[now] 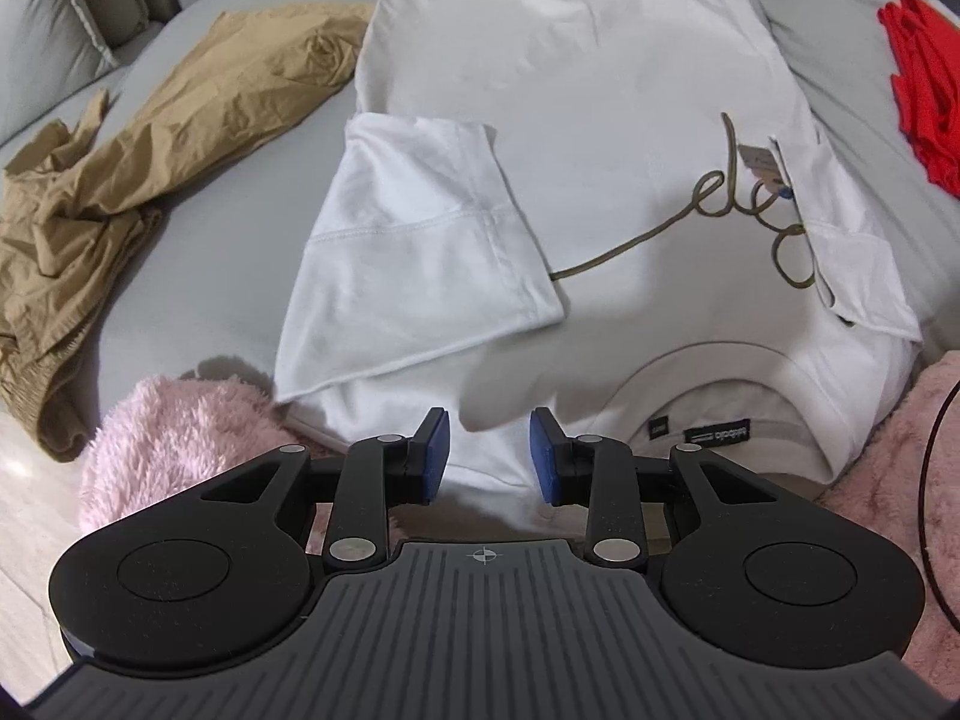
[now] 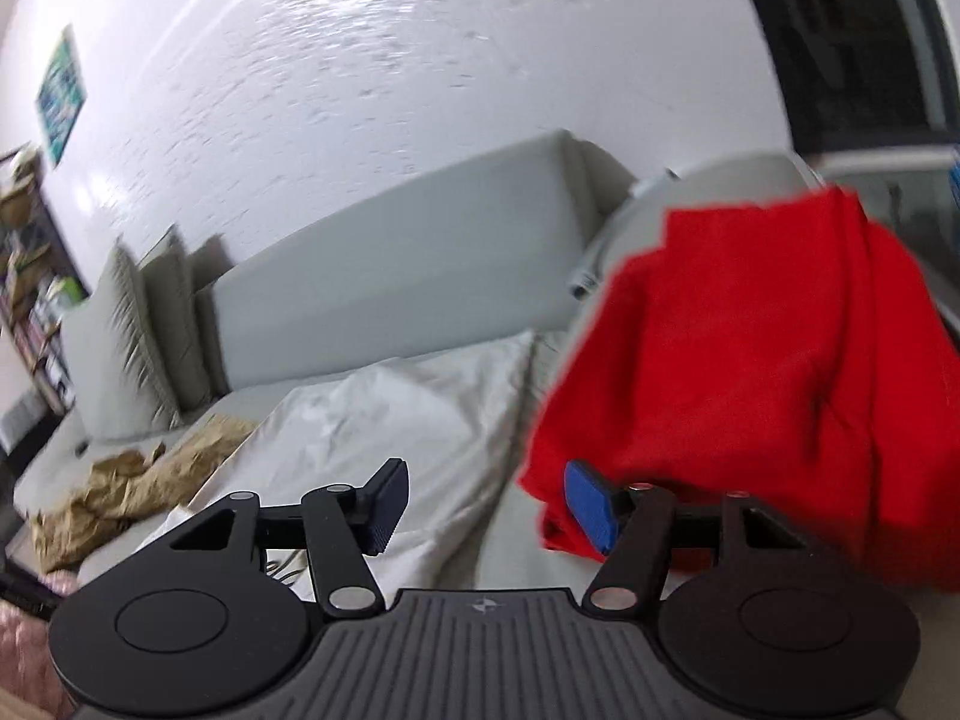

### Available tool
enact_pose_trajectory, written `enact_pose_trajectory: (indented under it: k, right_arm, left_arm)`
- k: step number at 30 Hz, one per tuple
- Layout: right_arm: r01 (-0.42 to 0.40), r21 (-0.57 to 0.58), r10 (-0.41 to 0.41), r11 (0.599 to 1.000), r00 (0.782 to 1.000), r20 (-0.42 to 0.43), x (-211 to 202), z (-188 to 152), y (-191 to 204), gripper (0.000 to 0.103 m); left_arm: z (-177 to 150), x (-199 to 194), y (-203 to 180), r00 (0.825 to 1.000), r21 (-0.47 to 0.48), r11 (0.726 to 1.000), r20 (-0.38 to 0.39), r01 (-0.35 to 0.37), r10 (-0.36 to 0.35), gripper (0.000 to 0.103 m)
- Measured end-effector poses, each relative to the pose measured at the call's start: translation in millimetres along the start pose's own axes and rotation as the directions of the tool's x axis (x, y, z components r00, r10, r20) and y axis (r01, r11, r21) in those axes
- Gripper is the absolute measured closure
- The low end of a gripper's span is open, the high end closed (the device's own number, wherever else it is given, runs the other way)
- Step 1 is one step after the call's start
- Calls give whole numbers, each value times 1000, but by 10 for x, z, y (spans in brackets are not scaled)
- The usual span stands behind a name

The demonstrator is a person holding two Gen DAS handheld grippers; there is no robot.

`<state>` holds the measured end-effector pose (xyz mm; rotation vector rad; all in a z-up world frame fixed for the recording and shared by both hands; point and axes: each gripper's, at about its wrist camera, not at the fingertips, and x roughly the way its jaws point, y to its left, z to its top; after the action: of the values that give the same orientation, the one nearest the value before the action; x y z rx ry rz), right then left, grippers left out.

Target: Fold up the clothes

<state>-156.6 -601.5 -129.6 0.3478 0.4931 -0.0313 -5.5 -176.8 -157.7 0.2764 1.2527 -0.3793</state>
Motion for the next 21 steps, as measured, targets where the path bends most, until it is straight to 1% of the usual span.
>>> enact_pose_trajectory:
  k: [1, 4, 7, 13, 14, 17, 19, 21]
  right_arm:
    - [0, -1, 0, 1000, 1000, -3, -8, -1, 7, 38]
    - [3, -22, -4, 1000, 999, -52, -24, 5, 220, 35]
    - [3, -55, -8, 998, 996, -91, 11, -15, 402, 34]
    - [18, -94, -36, 995, 981, -191, 359, -17, 775, 33]
    - [24, -98, -44, 995, 977, -207, 439, -6, 829, 33]
    - [79, -105, -103, 991, 963, -249, 821, 118, 939, 34]
    - [109, -85, -128, 990, 956, -263, 1014, 194, 934, 37]
    - [143, -60, -154, 988, 949, -273, 1241, 289, 919, 38]
  left_arm:
    - [-18, 21, 25, 1000, -6, 1000, -2, 9, -9, 68]
    - [-24, 71, 86, 1000, -24, 999, -12, 28, -28, 68]
    - [-2, 81, 160, 999, -39, 998, 9, 52, -52, 68]
    - [119, 153, 386, 995, -64, 994, 48, 90, -87, 66]
    - [194, 177, 445, 994, -68, 993, 57, 94, -90, 66]
    - [504, 234, 594, 991, -76, 992, 97, 104, -96, 66]
    - [808, 298, 713, 986, -88, 990, 137, 110, -98, 65]
    - [1144, 392, 806, 983, -97, 990, 165, 104, -87, 63]
